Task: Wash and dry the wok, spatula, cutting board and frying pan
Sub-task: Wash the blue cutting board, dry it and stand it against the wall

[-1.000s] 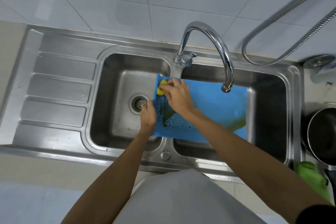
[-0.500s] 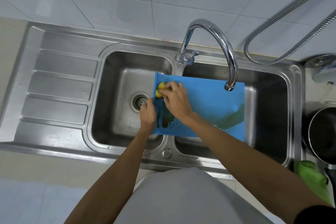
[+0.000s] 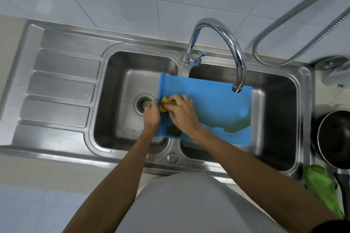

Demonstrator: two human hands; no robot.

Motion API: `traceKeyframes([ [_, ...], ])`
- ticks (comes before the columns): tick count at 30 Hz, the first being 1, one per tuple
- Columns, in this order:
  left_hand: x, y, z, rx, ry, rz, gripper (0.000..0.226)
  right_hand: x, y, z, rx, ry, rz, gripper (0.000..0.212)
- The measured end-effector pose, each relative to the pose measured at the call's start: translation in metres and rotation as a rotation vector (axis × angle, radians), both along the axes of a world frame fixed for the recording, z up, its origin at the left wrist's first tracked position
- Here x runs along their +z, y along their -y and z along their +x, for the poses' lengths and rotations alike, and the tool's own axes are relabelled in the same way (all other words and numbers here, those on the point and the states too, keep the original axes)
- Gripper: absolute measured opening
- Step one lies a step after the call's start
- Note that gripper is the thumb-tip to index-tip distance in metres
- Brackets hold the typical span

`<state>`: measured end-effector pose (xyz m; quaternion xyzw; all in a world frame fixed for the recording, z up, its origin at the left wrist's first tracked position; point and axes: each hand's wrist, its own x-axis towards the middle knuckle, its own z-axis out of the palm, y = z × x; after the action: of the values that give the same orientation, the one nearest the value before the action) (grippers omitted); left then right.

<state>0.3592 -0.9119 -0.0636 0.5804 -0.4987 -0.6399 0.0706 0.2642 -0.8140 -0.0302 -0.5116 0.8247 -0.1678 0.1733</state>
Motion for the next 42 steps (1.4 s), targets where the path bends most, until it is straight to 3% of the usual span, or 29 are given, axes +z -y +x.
traceKeyframes([
  [5,0.002,-0.001,-0.002,-0.053,0.065,-0.027,0.069,-0.005,-0.038,0.036,0.142,0.010,-0.026,0.025],
  [8,0.002,-0.002,-0.001,-0.058,0.052,-0.043,0.063,-0.009,-0.050,0.037,0.192,-0.009,-0.015,0.029],
  [10,0.002,-0.004,-0.001,-0.052,0.062,-0.065,0.065,-0.011,-0.053,0.020,0.111,-0.042,-0.038,0.035],
  [15,0.005,-0.006,-0.001,-0.083,0.097,-0.137,0.069,-0.015,-0.064,-0.030,-0.350,-0.055,-0.010,0.039],
  [19,0.002,-0.006,-0.002,-0.096,0.114,-0.160,0.070,-0.011,-0.057,0.017,-0.184,0.091,0.004,0.025],
  [21,0.002,-0.007,-0.002,-0.105,0.120,-0.173,0.070,-0.009,-0.066,0.020,-0.048,0.005,0.019,0.029],
  [26,0.001,-0.008,-0.003,-0.199,0.146,-0.288,0.063,-0.005,-0.118,-0.032,-0.408,-0.130,0.060,0.039],
  [29,0.001,-0.008,-0.002,-0.248,0.157,-0.341,0.062,-0.005,-0.136,-0.022,-0.532,-0.127,0.046,0.038],
  [33,-0.003,-0.006,-0.001,-0.283,0.165,-0.365,0.065,-0.007,-0.103,0.029,-0.339,-0.058,-0.111,0.043],
  [36,-0.007,-0.004,-0.002,-0.287,0.196,-0.395,0.064,-0.006,-0.094,0.047,-0.180,-0.068,-0.116,0.046],
  [39,-0.008,-0.004,-0.003,-0.275,0.196,-0.370,0.065,-0.005,-0.138,0.025,-0.298,-0.108,-0.058,0.049],
  [42,-0.007,-0.005,-0.003,-0.274,0.190,-0.374,0.065,-0.008,-0.201,-0.007,-0.595,-0.083,0.078,0.048],
])
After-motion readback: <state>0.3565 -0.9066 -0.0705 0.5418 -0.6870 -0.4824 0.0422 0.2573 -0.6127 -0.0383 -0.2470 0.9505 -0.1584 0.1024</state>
